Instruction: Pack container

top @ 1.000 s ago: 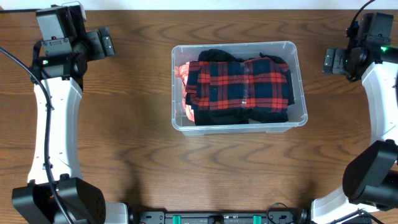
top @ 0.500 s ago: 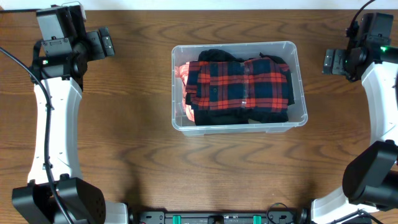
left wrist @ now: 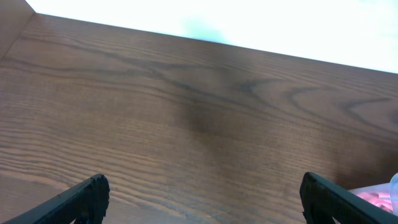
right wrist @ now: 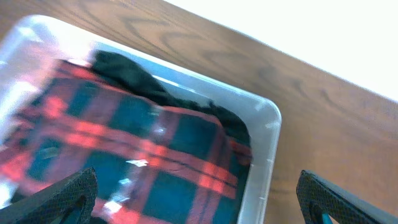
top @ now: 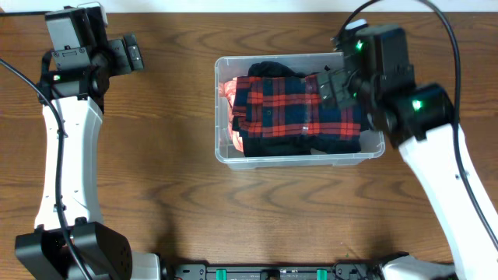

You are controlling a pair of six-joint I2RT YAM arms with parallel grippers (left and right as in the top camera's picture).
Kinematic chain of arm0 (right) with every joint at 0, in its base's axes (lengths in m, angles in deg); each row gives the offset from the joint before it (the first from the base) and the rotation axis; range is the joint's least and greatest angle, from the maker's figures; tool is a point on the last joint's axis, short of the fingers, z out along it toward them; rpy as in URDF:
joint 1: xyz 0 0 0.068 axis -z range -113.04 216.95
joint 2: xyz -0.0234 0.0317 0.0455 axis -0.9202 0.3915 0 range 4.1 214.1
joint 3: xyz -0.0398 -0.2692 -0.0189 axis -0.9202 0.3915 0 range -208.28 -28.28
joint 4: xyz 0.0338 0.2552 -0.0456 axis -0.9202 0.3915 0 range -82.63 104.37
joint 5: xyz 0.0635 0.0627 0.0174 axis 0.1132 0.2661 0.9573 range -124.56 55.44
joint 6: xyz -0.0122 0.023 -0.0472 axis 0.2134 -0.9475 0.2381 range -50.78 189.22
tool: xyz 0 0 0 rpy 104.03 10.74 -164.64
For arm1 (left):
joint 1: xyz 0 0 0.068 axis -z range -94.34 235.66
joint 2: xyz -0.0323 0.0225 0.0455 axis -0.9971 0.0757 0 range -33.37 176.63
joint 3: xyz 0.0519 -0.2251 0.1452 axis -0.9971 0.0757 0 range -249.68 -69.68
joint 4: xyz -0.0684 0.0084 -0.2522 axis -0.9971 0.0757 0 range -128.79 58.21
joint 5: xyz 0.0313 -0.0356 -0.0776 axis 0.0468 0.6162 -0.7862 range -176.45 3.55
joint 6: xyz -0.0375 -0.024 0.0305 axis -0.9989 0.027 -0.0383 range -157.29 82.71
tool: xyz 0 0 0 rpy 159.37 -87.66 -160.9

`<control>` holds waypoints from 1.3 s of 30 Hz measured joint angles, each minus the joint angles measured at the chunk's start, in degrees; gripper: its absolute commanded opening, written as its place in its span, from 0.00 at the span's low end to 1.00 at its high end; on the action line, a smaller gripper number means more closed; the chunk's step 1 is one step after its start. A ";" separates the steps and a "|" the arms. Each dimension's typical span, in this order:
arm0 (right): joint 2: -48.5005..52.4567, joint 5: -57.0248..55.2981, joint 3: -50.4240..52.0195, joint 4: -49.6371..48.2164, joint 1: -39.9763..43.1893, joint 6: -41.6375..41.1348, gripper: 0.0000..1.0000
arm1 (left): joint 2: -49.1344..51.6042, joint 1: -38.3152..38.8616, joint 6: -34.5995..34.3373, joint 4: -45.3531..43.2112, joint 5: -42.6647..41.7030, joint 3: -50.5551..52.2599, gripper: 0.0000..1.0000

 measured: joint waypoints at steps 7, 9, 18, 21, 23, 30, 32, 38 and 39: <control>-15.61 1.68 4.22 -1.73 -1.66 1.07 0.99 | 0.00 0.00 0.00 0.00 0.00 -0.02 0.98; -21.40 2.27 7.54 -4.13 -1.36 1.09 0.99 | 0.00 0.00 0.02 -0.02 0.02 0.00 0.98; -48.76 3.23 36.24 -20.63 1.57 1.25 0.99 | 0.00 0.00 0.00 -0.02 0.02 -0.02 0.98; -55.04 3.28 47.58 -30.62 1.57 1.25 0.99 | 0.00 0.00 0.00 0.00 0.00 0.00 0.98; -58.64 3.28 54.62 -37.55 1.57 1.20 0.99 | 0.00 0.00 0.00 0.00 0.00 0.00 0.98; -68.61 3.52 75.01 -55.01 3.54 -2.01 0.99 | 0.00 0.00 0.00 0.02 0.00 0.00 0.98; -70.55 3.89 78.36 -56.11 5.42 -4.11 0.99 | 0.00 0.00 0.00 0.02 0.00 0.00 0.98; -74.20 7.13 82.66 -56.65 11.17 -7.48 0.98 | 0.00 0.00 0.00 0.02 0.00 0.00 0.98; -74.73 7.56 83.12 -56.83 12.00 -7.72 0.99 | 0.00 0.00 0.00 0.00 0.00 0.00 0.98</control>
